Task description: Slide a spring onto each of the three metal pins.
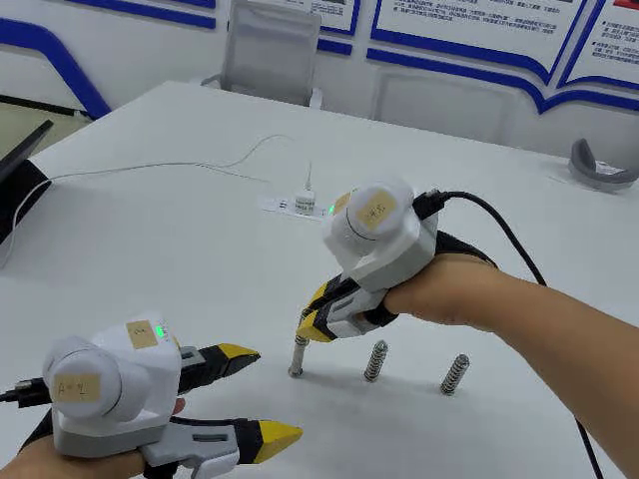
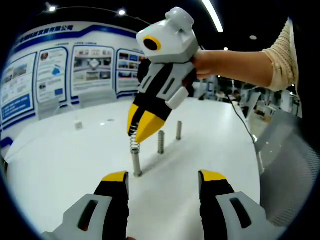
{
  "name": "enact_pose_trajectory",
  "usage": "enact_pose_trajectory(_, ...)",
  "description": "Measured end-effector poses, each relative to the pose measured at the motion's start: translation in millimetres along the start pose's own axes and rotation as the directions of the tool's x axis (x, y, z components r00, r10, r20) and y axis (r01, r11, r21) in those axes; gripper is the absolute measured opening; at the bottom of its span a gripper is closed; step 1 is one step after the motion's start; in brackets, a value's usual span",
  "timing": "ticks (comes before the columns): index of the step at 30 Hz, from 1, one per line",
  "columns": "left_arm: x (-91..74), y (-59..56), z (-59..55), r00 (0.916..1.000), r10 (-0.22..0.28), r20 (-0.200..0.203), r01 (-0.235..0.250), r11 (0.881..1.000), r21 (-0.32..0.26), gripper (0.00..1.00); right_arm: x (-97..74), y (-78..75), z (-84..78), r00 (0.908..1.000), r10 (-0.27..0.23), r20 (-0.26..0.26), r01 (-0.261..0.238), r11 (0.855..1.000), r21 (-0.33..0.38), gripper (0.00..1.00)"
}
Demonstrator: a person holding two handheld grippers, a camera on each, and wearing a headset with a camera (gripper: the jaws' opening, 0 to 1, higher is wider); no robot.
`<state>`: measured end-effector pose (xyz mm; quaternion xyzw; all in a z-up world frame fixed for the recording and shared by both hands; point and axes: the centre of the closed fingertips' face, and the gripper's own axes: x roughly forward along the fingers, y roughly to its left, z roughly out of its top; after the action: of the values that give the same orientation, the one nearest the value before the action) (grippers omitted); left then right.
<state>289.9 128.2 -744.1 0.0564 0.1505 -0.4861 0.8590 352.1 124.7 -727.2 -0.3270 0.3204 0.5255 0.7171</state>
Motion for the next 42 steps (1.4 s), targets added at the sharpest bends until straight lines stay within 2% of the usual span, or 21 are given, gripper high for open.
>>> enact_pose_trajectory(18, 0.2, 0.9, -2.8, 1.0000, 0.003, -0.007, -0.003, 1.000, -0.012, 0.57, 21.9, -0.1, -9.9, 0.9995, -0.001, -0.030, 0.001, 1.000, 0.008, 0.12)
enact_pose_trajectory(27, 2.6, 2.2, -8.0, 0.9999, 0.002, -0.013, -0.002, 1.000, -0.021, 0.57, 30.2, -1.7, -16.8, 0.9991, 0.001, -0.042, 0.000, 1.000, 0.031, 0.12)
enact_pose_trajectory(42, 7.0, 5.7, -9.9, 0.9999, -0.006, -0.013, 0.005, 0.999, -0.038, 0.56, 41.9, -5.7, -29.7, 0.9980, -0.008, -0.063, 0.013, 0.997, 0.077, 0.12)
